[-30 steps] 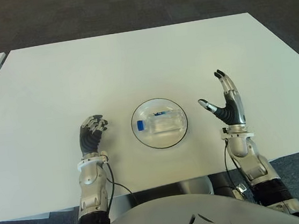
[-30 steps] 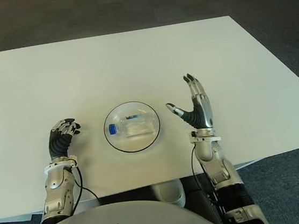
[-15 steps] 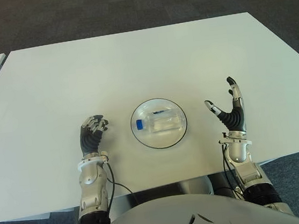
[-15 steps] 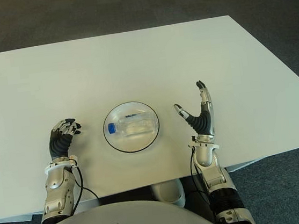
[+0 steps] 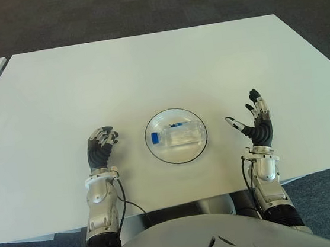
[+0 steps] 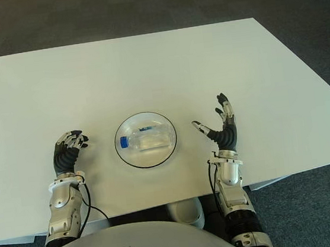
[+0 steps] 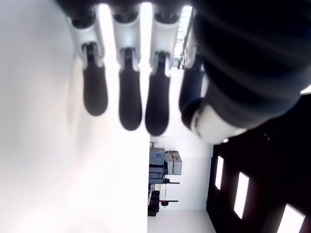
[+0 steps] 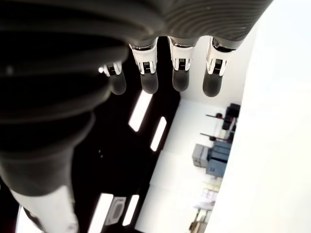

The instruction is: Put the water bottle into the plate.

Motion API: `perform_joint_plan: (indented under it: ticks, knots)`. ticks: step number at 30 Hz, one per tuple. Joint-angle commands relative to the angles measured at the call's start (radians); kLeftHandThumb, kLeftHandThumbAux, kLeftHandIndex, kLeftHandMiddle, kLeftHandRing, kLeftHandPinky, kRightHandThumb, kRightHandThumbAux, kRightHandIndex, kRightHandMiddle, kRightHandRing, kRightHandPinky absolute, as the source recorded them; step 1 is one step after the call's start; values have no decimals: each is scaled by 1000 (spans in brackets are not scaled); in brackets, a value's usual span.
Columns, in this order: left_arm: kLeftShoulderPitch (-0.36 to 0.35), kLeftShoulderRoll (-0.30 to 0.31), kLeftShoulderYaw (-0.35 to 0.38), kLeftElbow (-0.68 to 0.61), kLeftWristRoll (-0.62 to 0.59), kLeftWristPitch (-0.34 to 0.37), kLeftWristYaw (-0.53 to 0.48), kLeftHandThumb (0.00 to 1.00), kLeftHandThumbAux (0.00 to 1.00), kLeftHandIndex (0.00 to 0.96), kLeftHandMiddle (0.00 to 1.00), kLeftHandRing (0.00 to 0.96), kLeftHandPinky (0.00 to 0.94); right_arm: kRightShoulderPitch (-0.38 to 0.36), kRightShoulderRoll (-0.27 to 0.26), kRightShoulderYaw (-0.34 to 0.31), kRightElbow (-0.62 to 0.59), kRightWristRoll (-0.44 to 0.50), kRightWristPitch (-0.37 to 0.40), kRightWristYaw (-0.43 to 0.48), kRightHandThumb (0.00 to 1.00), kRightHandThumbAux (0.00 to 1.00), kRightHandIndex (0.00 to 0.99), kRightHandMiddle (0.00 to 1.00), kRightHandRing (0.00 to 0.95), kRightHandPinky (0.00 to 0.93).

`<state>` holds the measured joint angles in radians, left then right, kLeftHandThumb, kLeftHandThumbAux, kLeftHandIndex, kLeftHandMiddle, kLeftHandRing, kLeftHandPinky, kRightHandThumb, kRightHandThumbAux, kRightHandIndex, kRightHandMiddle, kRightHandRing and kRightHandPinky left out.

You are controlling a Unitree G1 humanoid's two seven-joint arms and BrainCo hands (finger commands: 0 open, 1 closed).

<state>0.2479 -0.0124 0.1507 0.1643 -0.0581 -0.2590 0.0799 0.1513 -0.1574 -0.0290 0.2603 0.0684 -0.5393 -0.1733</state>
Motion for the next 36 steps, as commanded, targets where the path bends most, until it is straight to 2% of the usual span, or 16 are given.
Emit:
perform_joint_plan:
  ticks: [1,5,9,13,15,22,27,30,33,36]
  knots:
    - [-1,4,5,31,1,8,-3,706,715,430,540,508,499,16,4,-17,-40,141,103,149,454,908,288,258,243,330]
    - [-1,4,5,33,-1,5,-5,706,715,430,542,509,498,18,7,-34,-57,201,134,233,314,926,332,346,348,414]
    - [-5,7,7,39,-3,2,-7,706,715,429,538,505,497,14,18,-47,-60,211,151,268,240,909,354,391,406,453]
    - [-6,9,8,41,-3,-1,-6,706,715,429,538,504,497,3,37,-56,-55,219,159,294,202,893,377,421,447,511]
    - [-6,8,9,41,-2,-1,-4,706,715,429,538,505,496,-7,53,-57,-48,216,152,300,171,896,418,471,504,566]
    - [-6,5,10,36,-2,11,2,706,714,429,541,507,498,-28,94,-69,-21,204,130,314,145,920,541,573,593,637]
    - [-5,3,9,30,1,18,5,706,714,429,541,508,496,-42,113,-70,-10,213,169,329,197,918,582,617,634,663]
    - [-3,3,9,27,1,17,6,706,714,429,536,505,495,-51,121,-71,-2,230,211,342,533,790,483,619,637,656]
    - [-2,4,8,26,4,15,6,706,715,429,534,505,494,-56,124,-76,-9,254,270,357,645,748,451,619,635,647]
    - [-1,4,8,23,4,16,5,706,715,429,535,506,493,-58,124,-80,-20,280,325,382,683,734,440,618,632,644]
